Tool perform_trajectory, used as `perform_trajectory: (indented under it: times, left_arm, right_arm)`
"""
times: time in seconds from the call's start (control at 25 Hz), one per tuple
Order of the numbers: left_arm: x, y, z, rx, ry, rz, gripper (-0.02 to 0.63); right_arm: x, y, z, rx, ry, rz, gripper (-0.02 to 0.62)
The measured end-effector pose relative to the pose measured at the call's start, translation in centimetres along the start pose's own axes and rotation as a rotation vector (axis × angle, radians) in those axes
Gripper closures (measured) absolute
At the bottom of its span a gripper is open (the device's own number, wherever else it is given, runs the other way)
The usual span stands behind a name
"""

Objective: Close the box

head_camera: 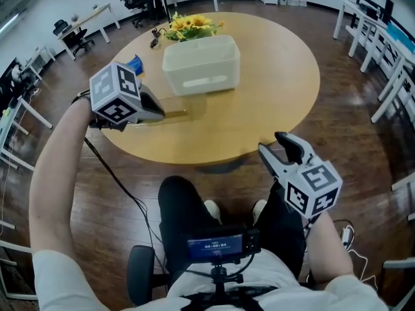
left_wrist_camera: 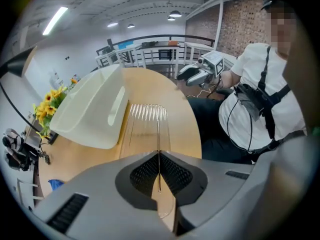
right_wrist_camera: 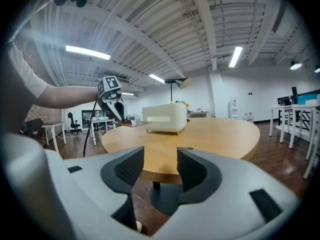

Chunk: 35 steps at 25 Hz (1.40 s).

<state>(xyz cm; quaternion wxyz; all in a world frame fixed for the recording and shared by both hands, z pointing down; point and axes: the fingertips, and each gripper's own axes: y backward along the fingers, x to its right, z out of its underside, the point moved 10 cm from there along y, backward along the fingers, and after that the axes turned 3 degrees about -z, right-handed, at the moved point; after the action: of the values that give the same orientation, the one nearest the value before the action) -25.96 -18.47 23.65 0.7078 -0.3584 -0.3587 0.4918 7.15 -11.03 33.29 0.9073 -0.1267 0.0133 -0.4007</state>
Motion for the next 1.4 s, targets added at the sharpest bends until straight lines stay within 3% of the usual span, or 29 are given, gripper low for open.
perform_trajectory:
  times: [0.2, 0.36, 0.52, 0.92, 1.4]
  left_arm:
    - [-0.1, 5.3, -3.6, 0.049, -0.038, -0.024, 0.595]
    - [-3.2, 8.0, -6.6, 0.048, -0.058, -0.096, 0.595]
    - [-6.5, 8.4, -8.9, 0.021, -0.038, -0.117, 0.595]
    - [-11.7, 3.7, -10.6, -0.01, 0.011, -0.042, 0.597]
    - [-13.4, -0.3, -11.3, 0.015, 0.047, 0.038, 0.595]
  right_arm:
    - [0.0, -0.3, -0.3, -0.001, 0.009, -0.024, 0.379]
    - [0.0, -0.6, 0.0, -0.004, 0.003, -0.037, 0.379]
    - [-0.4, -0.9, 0.2, -0.014, 0.01, -0.061, 0.379]
    - [0.5, -0.6, 0.0, -0.007, 0.033, -0.041, 0.379]
    - [1.3, -0.8, 0.1, -0.001, 0.041, -0.05, 0.379]
